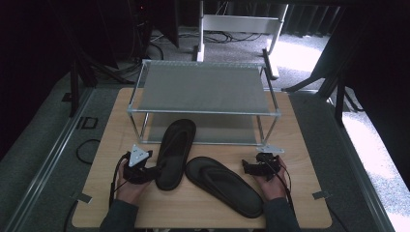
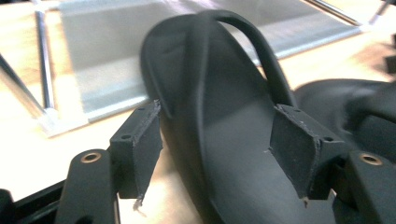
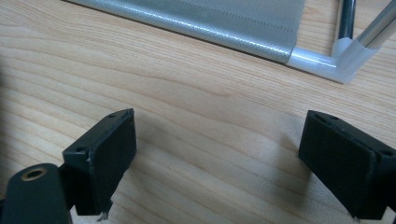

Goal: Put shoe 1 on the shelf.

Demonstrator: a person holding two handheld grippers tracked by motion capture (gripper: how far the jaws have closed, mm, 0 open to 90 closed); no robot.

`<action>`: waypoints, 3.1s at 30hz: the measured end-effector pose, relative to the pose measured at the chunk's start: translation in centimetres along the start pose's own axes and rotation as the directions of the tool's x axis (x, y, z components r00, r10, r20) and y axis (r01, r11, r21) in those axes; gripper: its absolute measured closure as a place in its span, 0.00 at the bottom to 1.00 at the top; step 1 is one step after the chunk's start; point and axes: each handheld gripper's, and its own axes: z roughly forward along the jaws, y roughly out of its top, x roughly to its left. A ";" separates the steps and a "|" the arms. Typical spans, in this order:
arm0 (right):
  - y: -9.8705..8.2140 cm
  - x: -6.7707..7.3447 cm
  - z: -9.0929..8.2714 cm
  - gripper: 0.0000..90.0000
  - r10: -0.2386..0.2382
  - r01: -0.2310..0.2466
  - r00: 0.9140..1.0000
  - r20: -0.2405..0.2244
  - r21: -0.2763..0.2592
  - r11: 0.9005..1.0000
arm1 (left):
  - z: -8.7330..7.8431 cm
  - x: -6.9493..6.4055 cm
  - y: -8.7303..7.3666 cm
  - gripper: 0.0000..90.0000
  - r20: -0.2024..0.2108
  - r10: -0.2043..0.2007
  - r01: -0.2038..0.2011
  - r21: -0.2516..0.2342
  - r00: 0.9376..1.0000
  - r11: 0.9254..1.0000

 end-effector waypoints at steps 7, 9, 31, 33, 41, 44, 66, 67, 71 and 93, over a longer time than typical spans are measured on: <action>0.0 0.0 0.0 0.12 0.000 0.000 1.000 0.000 0.000 1.000 | -0.6 -0.4 -1.3 0.31 0.026 -0.005 0.004 0.023 1.000 1.000; 0.0 0.0 0.0 0.12 0.000 0.000 1.000 0.000 0.000 1.000 | -0.7 -0.3 -1.6 0.30 0.031 -0.011 0.010 0.035 0.999 0.999; 0.0 0.0 0.0 0.12 0.000 0.000 1.000 0.000 0.000 1.000 | -2.2 -3.0 -4.6 0.15 0.026 0.026 -0.029 0.131 0.999 0.991; 0.0 0.0 0.0 0.12 0.000 0.000 1.000 0.000 0.000 1.000 | -2.2 -3.1 -4.7 0.15 0.022 0.034 -0.037 0.141 0.999 0.989; 0.0 0.0 0.0 0.12 0.000 0.000 1.000 0.000 0.000 1.000 | -1.2 -3.8 -5.2 0.17 -0.006 0.086 -0.083 0.208 0.996 0.975; 0.0 0.0 0.0 0.12 0.000 0.000 1.000 0.000 0.000 1.000 | -0.7 -4.0 -5.4 0.17 -0.013 0.109 -0.103 0.247 0.994 0.964; 0.0 0.0 0.0 0.12 -0.001 0.001 1.000 -0.003 0.000 1.000 | 1.0 -2.7 -4.3 0.24 -0.002 0.125 -0.121 0.250 0.992 0.961; 0.0 0.1 0.0 0.12 -0.001 0.001 1.000 -0.003 -0.001 1.000 | 1.1 -2.5 -4.2 0.24 0.003 0.124 -0.121 0.249 0.992 0.961; 0.0 0.1 0.0 0.12 -0.001 0.001 1.000 -0.003 -0.001 1.000 | 1.4 -2.3 -3.8 0.24 0.015 0.140 -0.140 0.230 0.990 0.963; 0.1 0.1 0.0 0.12 -0.002 0.002 1.000 -0.004 0.000 1.000 | 3.2 -0.9 -2.3 0.33 -0.008 0.162 -0.158 0.195 0.987 0.968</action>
